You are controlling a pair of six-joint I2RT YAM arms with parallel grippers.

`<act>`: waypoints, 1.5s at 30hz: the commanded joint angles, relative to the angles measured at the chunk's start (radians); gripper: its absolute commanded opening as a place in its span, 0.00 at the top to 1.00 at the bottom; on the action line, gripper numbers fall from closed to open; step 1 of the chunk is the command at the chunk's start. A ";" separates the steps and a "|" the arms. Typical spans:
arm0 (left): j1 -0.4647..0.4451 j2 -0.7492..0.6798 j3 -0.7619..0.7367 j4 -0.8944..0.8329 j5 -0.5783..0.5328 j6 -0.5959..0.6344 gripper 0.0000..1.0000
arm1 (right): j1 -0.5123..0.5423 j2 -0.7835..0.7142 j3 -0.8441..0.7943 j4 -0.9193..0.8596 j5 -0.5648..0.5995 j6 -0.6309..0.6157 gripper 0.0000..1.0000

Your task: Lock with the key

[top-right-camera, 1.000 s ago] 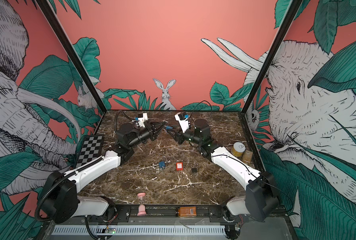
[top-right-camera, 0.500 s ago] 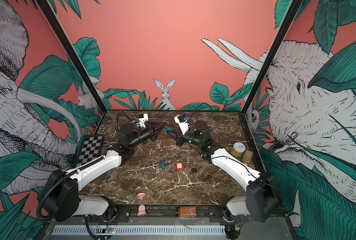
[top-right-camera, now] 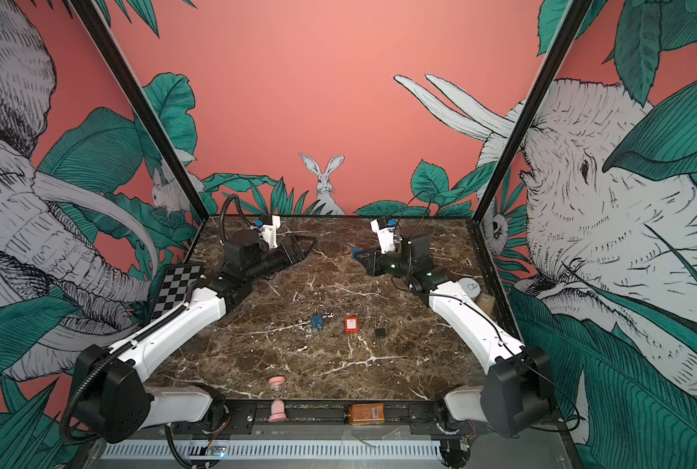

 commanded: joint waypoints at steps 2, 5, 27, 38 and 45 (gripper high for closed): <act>0.011 0.035 0.062 -0.162 0.039 0.401 0.11 | -0.056 -0.019 0.001 -0.114 -0.237 0.103 1.00; 0.011 0.051 0.029 -0.050 0.213 0.450 0.11 | -0.080 -0.019 -0.023 -0.111 -0.373 0.143 1.00; -0.068 0.158 -0.057 0.303 0.608 0.265 0.42 | -0.090 0.036 -0.150 0.275 -0.598 0.391 1.00; -0.069 0.160 -0.047 0.283 0.569 0.265 0.50 | -0.089 0.044 -0.153 0.355 -0.591 0.445 1.00; -0.073 0.175 -0.040 0.293 0.534 0.255 0.47 | -0.080 0.035 -0.157 0.343 -0.588 0.443 1.00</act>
